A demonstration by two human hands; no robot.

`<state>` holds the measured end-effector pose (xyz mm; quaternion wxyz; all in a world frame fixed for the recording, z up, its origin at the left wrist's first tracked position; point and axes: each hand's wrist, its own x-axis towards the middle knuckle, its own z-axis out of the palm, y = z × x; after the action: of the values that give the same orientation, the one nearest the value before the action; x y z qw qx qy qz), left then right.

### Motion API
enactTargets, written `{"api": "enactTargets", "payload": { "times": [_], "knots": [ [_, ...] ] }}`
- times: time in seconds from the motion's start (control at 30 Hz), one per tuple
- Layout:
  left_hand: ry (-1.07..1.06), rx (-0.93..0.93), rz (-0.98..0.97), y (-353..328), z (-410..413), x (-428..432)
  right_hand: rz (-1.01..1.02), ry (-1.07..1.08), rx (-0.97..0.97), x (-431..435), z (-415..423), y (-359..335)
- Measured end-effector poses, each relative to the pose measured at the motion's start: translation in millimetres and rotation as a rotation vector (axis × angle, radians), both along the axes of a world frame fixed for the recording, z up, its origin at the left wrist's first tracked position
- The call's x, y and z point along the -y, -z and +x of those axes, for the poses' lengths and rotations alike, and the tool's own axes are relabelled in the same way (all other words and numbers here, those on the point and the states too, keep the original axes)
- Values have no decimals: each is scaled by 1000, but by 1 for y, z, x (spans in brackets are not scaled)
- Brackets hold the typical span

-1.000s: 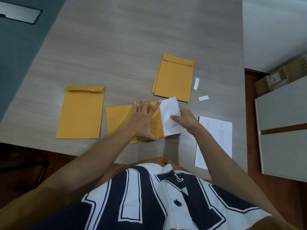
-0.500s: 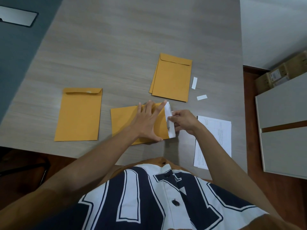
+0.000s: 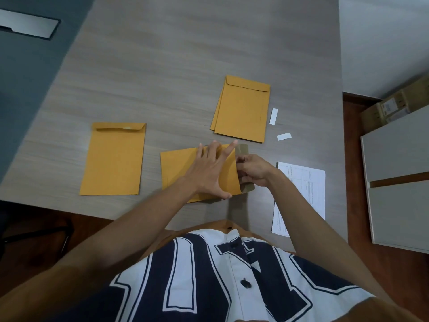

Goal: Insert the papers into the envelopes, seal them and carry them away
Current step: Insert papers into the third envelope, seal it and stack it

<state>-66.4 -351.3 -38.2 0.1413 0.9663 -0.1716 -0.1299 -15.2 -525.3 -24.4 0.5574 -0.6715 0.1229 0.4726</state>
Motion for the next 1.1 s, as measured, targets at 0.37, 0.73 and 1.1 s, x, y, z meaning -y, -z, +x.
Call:
{"api": "enactTargets", "payload": {
  "times": [0.37, 0.73, 1.1],
  "knots": [
    [-21, -14, -63, 1, -3, 3, 124, 26, -32, -2, 4, -3],
    [-119, -93, 148, 27, 1, -10, -524, -125, 737, 20, 7, 13],
    [-131, -105, 250, 19, 17, 2, -645, -598, 894, 7, 12, 26]
  ]
}}
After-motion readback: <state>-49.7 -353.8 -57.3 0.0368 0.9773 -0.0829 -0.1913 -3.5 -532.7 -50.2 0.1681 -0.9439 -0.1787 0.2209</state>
